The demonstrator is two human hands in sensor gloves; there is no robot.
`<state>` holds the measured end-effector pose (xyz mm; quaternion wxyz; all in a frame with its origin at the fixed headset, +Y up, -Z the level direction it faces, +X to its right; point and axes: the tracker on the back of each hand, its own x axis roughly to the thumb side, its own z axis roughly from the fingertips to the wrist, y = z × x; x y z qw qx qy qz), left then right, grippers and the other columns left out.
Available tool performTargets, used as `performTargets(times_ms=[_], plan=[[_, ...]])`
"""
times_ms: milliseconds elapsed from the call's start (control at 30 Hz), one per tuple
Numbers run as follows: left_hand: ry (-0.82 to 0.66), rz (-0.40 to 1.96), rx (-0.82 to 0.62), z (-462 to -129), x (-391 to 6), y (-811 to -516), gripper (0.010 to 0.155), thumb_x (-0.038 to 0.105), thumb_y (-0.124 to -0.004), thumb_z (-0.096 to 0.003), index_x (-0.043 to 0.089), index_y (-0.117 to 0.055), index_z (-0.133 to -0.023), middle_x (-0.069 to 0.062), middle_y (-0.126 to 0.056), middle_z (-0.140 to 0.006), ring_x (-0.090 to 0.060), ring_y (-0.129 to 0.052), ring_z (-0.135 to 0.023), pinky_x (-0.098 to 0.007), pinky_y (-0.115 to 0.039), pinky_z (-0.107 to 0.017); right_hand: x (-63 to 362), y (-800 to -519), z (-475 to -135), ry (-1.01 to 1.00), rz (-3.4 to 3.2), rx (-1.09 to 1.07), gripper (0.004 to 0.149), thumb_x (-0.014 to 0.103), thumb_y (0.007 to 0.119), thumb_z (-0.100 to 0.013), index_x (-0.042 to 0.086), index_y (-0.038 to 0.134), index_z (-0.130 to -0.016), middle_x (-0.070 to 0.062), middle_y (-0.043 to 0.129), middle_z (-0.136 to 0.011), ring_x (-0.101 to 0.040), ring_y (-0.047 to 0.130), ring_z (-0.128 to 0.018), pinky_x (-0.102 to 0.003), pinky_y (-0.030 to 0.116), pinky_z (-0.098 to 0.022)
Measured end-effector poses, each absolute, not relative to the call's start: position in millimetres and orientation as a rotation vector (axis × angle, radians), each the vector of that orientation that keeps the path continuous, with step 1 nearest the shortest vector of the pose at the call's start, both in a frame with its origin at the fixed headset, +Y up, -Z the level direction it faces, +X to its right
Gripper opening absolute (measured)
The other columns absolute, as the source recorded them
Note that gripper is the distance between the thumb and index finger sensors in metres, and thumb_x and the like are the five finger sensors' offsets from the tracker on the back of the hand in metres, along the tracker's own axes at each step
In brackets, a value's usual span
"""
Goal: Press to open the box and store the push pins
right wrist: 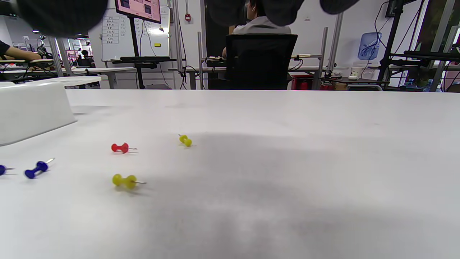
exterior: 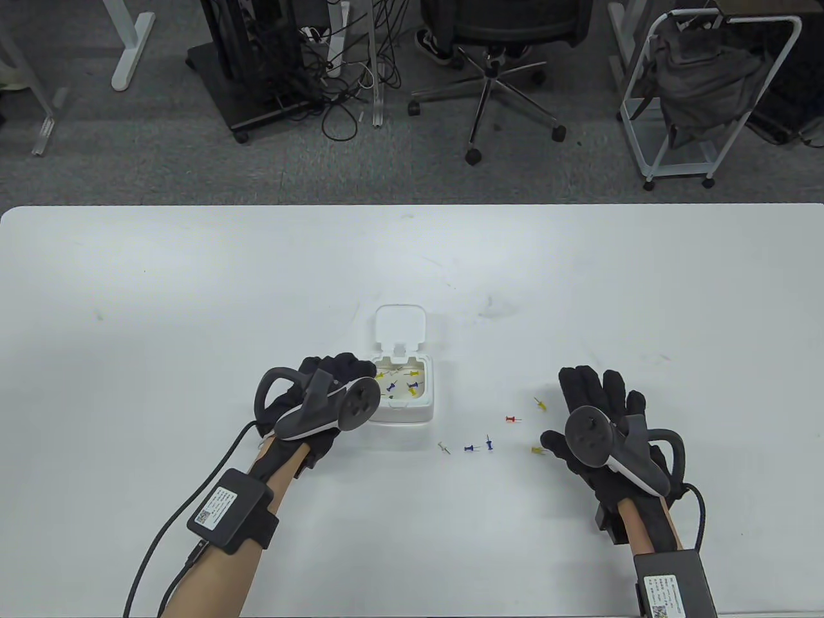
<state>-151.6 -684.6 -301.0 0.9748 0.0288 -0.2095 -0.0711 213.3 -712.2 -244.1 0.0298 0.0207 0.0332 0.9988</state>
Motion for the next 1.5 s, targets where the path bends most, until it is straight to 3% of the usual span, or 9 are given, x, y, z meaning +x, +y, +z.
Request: performTargets(times_ms=[600,933,1167,1500], plan=[[-0.214,-0.134,0.114,-279.4,-235.2,-708.4,0.053,0.048,-0.068,-0.0531,0.028,-0.070,-0.102,0.001,-0.082,-0.101,-0.018,-0.099,-0.075,-0.050,-0.079,-0.073,214.5,-714.5,-245.6,0.103,3.065,0.051,0.087,0.062,0.063,-0.041,0.027,0.016,-0.107,-0.009,0.028,-0.125,-0.048,0.032,-0.112,-0.070,0.035,-0.076],[-0.191,-0.131,0.118,-278.2,-244.7,-706.0,0.055,0.049,-0.068,-0.0531,0.028,-0.069,-0.104,0.000,-0.082,-0.102,-0.019,-0.099,-0.076,-0.050,-0.078,-0.073,216.9,-714.6,-246.7,0.126,3.051,0.032,0.087,0.062,0.062,-0.041,0.026,0.020,-0.108,-0.010,0.030,-0.125,-0.049,0.031,-0.112,-0.071,0.035,-0.076],[-0.201,-0.142,0.179,-275.4,-246.3,-693.7,0.056,0.050,-0.070,-0.0522,0.028,-0.069,-0.104,0.000,-0.082,-0.102,-0.019,-0.098,-0.076,-0.050,-0.078,-0.073,214.0,-714.4,-254.2,0.157,3.075,0.002,0.082,0.061,0.064,-0.041,0.031,0.028,-0.108,-0.009,0.038,-0.125,-0.045,0.039,-0.113,-0.070,0.037,-0.077],[-0.200,-0.146,0.154,-274.8,-245.6,-695.4,0.057,0.050,-0.070,-0.0519,0.028,-0.069,-0.104,0.001,-0.082,-0.102,-0.018,-0.099,-0.076,-0.050,-0.078,-0.073,201.8,-714.0,-282.4,0.267,3.138,-0.077,0.081,0.060,0.065,-0.041,0.028,0.034,-0.108,-0.007,0.053,-0.120,-0.042,0.053,-0.112,-0.069,0.043,-0.077]])
